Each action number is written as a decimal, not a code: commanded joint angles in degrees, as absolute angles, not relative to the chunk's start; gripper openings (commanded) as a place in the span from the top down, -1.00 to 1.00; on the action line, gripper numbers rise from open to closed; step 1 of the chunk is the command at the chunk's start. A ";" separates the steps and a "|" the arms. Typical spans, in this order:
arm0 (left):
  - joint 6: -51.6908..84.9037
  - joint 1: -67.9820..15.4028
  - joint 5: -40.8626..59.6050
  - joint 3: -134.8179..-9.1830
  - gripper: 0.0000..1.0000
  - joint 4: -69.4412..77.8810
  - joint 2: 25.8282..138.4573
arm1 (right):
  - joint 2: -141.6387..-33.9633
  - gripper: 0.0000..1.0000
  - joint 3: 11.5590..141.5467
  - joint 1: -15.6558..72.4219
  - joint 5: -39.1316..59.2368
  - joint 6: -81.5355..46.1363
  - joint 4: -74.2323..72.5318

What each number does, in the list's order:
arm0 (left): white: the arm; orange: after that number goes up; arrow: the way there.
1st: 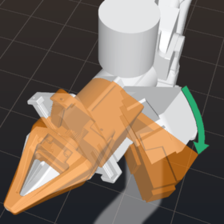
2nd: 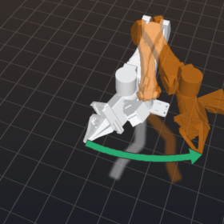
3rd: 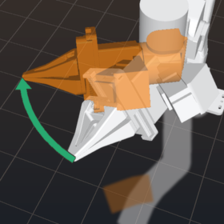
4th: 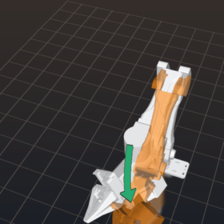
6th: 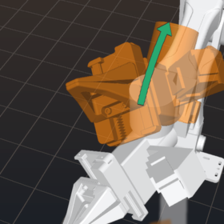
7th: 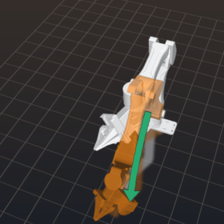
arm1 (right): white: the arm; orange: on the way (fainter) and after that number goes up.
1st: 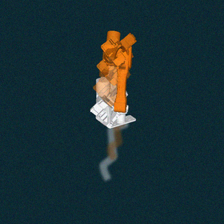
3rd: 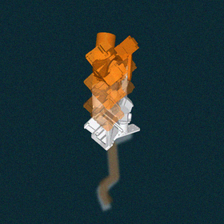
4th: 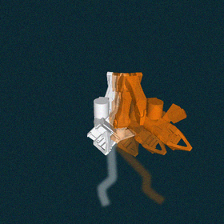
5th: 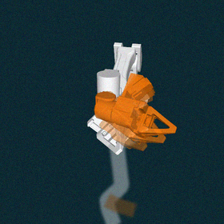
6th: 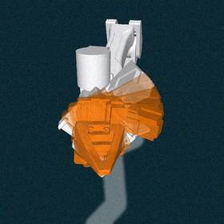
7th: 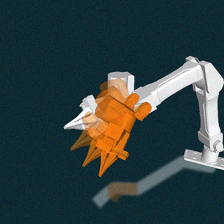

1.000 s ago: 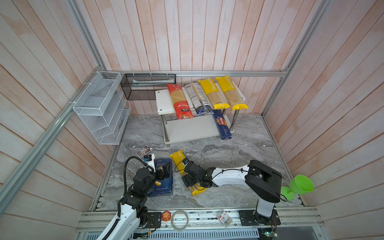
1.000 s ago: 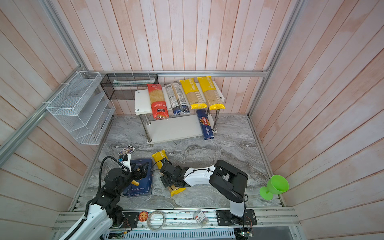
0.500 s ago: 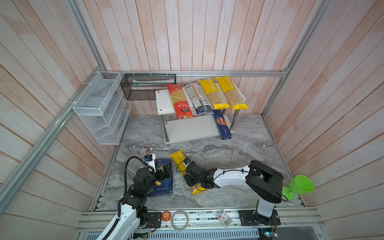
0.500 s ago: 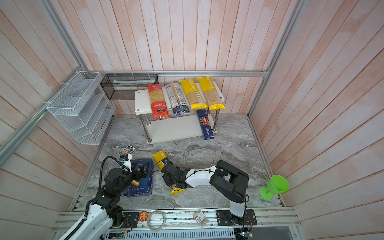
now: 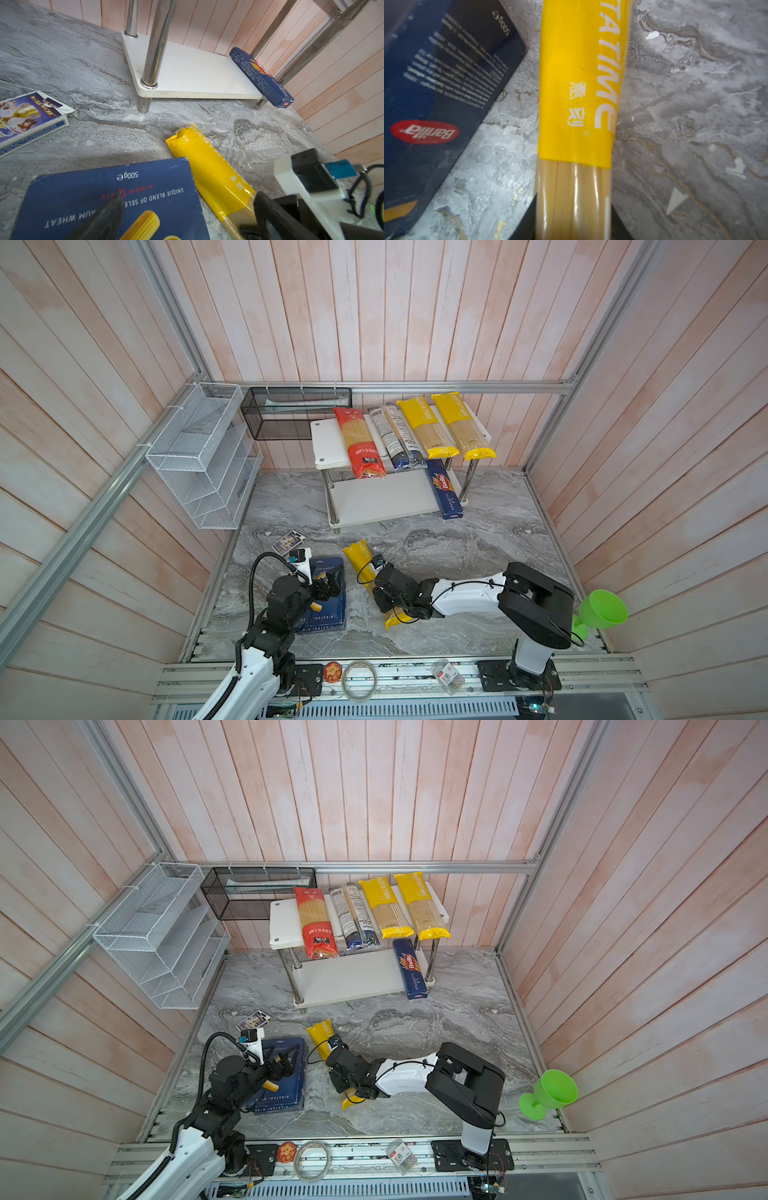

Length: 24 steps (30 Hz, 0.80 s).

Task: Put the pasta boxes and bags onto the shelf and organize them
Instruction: 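Lift the yellow PASTATIME bag with the right gripper toward the lower shelf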

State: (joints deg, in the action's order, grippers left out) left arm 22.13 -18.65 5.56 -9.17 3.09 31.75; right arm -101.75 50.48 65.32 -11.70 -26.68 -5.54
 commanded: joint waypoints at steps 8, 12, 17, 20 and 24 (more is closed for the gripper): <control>21.34 -18.46 6.24 -9.87 -0.99 4.92 31.70 | -96.37 0.58 48.97 65.00 -12.20 -28.65 -0.43; 21.28 -18.46 6.26 -9.87 -0.99 4.86 31.79 | -93.21 0.64 47.45 64.21 -13.40 -30.15 0.17; 21.27 -18.46 6.33 -9.88 -0.99 4.92 31.86 | -89.07 0.68 46.54 63.05 -14.44 -30.65 2.49; 21.26 -18.46 6.50 -9.90 -0.99 4.98 31.90 | -86.93 0.70 46.03 62.37 -14.57 -31.19 3.68; 21.16 -18.45 6.85 -9.89 -0.99 5.10 32.04 | -83.94 0.72 44.54 61.93 -16.44 -32.42 3.57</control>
